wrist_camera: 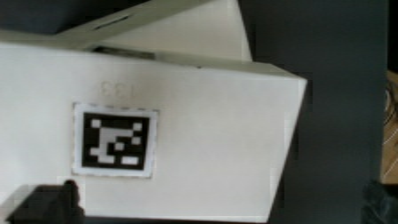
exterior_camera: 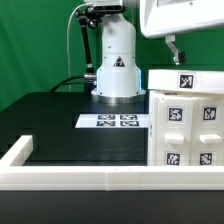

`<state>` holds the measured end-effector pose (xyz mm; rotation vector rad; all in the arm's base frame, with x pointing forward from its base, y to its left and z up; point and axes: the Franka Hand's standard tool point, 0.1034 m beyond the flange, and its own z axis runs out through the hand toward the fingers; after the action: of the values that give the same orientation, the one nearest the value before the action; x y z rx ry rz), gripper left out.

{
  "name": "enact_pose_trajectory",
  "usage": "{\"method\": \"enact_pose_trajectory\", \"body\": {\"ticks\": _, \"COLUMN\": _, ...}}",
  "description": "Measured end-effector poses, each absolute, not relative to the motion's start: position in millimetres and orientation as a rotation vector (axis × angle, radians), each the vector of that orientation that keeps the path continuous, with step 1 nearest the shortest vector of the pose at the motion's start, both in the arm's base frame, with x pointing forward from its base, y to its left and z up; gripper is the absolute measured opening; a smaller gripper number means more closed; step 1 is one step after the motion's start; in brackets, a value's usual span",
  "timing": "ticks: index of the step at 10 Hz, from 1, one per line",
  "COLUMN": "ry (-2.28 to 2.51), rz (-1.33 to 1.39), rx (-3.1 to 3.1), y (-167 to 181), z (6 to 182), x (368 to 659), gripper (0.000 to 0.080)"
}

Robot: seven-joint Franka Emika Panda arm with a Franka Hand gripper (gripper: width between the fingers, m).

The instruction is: Assemble cabinet

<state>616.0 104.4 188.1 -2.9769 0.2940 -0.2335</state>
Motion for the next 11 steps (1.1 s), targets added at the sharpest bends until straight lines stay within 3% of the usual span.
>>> {"method": "enact_pose_trajectory", "body": {"ticks": 7, "ry": -0.674, "rz": -0.247, "rx": -3.016, "y": 100, "z": 186.3, "x": 617, "gripper": 0.0796}}
{"method": "enact_pose_trajectory", "body": {"ticks": 11, "ry": -1.302, "rz": -0.168, "rx": -2.890, "y": 104, "z": 175.4, "x": 614, "gripper": 0.0796}}
